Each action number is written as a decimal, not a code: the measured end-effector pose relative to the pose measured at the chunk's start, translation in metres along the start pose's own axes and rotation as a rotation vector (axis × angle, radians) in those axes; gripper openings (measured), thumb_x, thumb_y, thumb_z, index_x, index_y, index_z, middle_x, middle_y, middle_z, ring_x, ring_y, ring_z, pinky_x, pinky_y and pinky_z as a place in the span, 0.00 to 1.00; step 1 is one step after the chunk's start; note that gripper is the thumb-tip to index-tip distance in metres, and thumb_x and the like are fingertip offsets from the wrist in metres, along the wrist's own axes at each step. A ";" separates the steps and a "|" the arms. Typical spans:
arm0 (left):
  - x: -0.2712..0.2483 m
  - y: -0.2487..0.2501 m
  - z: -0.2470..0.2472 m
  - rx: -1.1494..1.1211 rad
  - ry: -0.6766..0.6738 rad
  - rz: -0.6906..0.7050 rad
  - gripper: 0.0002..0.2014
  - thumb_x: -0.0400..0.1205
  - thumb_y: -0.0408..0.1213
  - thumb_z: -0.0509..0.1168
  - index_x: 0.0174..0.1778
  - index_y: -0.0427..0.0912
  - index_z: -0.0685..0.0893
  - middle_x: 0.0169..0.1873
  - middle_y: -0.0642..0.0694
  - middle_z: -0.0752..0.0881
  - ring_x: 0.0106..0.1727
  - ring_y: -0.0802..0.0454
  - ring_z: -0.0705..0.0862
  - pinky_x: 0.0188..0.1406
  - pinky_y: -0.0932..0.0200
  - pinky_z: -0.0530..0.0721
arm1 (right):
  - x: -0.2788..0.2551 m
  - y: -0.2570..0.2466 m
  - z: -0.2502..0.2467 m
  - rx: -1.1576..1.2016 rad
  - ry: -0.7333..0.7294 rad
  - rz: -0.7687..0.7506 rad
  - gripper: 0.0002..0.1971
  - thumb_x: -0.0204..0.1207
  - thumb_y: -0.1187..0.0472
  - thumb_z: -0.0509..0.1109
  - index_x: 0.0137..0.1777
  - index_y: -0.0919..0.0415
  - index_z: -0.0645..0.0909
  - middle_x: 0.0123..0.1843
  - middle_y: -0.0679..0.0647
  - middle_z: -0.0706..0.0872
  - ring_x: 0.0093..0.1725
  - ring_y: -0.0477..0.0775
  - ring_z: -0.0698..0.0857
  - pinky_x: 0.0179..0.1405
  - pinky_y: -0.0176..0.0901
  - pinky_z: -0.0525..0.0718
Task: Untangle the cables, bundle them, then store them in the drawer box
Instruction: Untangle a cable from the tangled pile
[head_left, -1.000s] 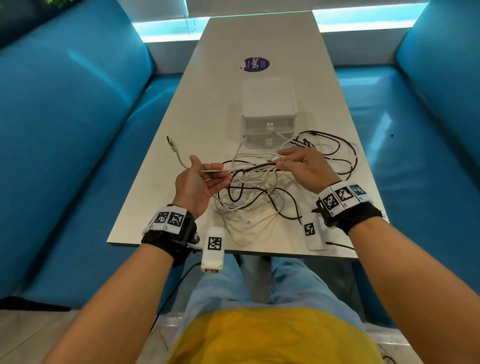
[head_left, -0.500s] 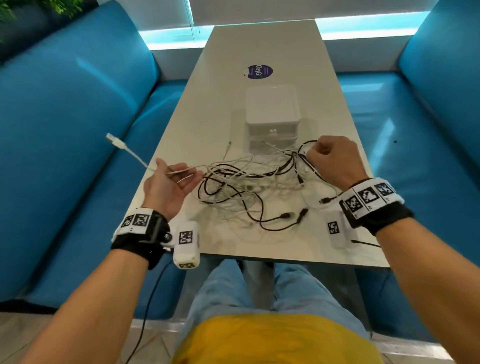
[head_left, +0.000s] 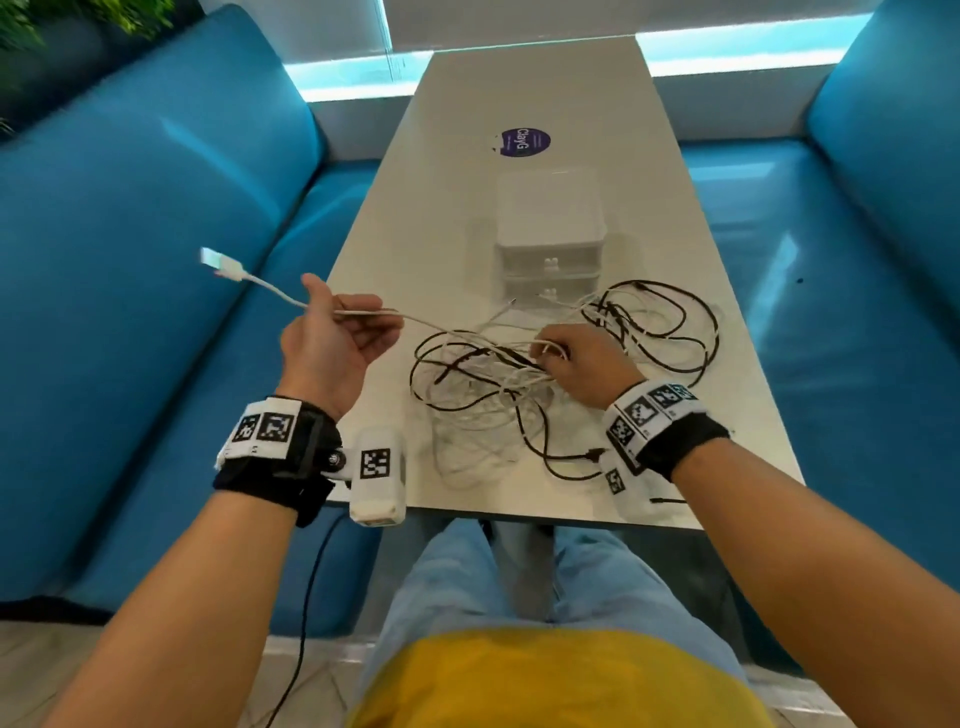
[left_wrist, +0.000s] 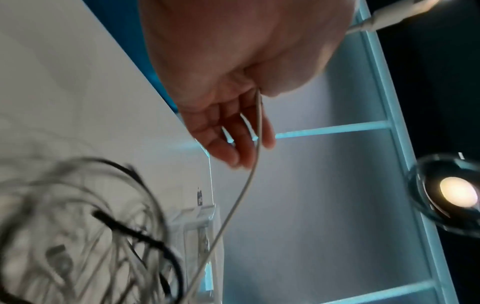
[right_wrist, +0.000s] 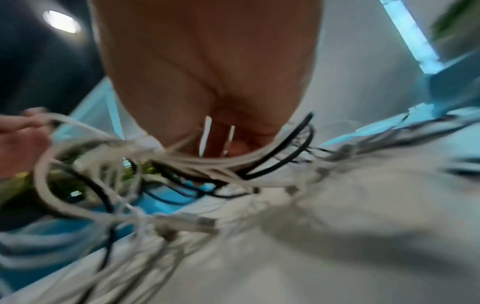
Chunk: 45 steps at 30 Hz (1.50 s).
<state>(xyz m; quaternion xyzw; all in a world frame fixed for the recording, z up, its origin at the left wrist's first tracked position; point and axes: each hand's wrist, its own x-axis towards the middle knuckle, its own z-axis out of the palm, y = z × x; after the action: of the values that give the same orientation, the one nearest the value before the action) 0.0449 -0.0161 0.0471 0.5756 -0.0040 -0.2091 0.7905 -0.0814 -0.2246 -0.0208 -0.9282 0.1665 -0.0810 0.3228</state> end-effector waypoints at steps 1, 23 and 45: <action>0.001 0.001 -0.003 -0.007 0.003 -0.006 0.31 0.87 0.57 0.46 0.34 0.36 0.79 0.23 0.42 0.86 0.30 0.48 0.88 0.32 0.58 0.88 | -0.001 0.006 -0.004 0.009 0.017 0.014 0.07 0.77 0.65 0.68 0.48 0.57 0.87 0.47 0.54 0.90 0.50 0.56 0.86 0.50 0.43 0.79; -0.020 -0.011 0.035 -0.133 -0.202 -0.065 0.31 0.86 0.60 0.44 0.34 0.38 0.76 0.29 0.37 0.86 0.34 0.41 0.90 0.34 0.53 0.89 | -0.002 -0.044 -0.042 0.018 0.029 -0.170 0.12 0.74 0.52 0.76 0.57 0.49 0.86 0.50 0.46 0.81 0.48 0.45 0.78 0.48 0.38 0.75; -0.009 -0.078 0.071 0.917 -0.314 0.435 0.05 0.78 0.46 0.70 0.42 0.51 0.89 0.32 0.51 0.87 0.36 0.54 0.83 0.33 0.71 0.74 | 0.000 -0.056 -0.065 0.480 0.108 -0.262 0.06 0.75 0.67 0.74 0.49 0.58 0.89 0.40 0.46 0.89 0.40 0.34 0.86 0.46 0.26 0.79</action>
<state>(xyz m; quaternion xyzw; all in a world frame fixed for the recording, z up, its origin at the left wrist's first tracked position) -0.0064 -0.0972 0.0027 0.8098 -0.3326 -0.1005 0.4727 -0.0840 -0.2205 0.0652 -0.8331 0.0381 -0.2087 0.5108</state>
